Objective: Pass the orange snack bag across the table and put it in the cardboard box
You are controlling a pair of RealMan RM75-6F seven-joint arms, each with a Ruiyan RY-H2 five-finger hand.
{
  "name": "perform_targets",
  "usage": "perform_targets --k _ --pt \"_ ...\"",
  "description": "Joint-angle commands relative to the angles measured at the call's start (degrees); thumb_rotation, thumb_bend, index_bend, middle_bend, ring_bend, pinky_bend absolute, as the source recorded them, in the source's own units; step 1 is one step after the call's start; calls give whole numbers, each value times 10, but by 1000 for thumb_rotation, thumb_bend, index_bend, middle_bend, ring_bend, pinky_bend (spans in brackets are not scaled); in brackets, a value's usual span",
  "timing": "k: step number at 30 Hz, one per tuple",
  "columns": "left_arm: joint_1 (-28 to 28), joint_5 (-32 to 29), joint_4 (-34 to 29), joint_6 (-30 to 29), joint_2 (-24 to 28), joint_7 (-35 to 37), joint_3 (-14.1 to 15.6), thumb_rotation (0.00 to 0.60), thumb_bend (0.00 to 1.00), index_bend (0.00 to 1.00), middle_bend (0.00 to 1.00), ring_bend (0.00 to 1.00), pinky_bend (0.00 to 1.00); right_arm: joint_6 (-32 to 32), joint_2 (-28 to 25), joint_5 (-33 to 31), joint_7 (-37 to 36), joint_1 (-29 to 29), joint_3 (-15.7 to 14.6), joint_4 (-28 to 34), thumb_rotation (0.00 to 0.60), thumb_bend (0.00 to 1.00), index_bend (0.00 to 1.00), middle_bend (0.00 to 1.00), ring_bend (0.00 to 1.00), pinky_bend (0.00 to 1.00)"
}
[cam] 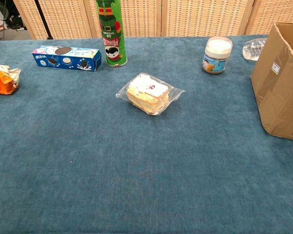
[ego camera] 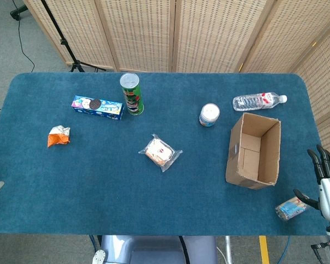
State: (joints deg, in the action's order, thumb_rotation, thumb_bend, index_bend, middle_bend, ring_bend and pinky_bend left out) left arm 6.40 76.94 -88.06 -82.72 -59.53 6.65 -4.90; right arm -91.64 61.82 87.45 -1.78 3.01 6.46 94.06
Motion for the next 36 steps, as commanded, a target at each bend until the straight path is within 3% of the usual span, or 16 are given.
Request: perform_targets --k 1,11,14,15,22,30,36 --pt "-1 4 7 -5 -3 6 -3 600 0 0 0 0 0 4 -5 -1 6 -1 -3 4 600 0 0 0 0 0" --pt "9 21 25 3 -10 18 -8 600 0 0 0 0 0 9 -19 -3 -14 -4 -5 21 600 0 0 0 0 0" --pt "69 16 71 82 -22 23 -28 600 0 0 0 0 0 16 -22 -6 -24 -3 -6 22 600 0 0 0 0 0" --pt "98 8 94 135 -24 27 -32 600 0 0 0 0 0 17 -22 -7 -26 -3 -5 22 600 0 0 0 0 0" --pt "237 8 245 368 -80 55 -28 600 0 0 0 0 0 33 -22 -18 -22 3 -3 21 600 0 0 0 0 0" --pt "296 14 381 421 -176 90 -30 600 0 0 0 0 42 54 -16 -38 -9 11 0 15 600 0 0 0 0 0" --pt "327 21 429 455 -219 91 -20 600 0 0 0 0 94 58 -14 -46 -2 13 2 16 600 0 0 0 0 0"
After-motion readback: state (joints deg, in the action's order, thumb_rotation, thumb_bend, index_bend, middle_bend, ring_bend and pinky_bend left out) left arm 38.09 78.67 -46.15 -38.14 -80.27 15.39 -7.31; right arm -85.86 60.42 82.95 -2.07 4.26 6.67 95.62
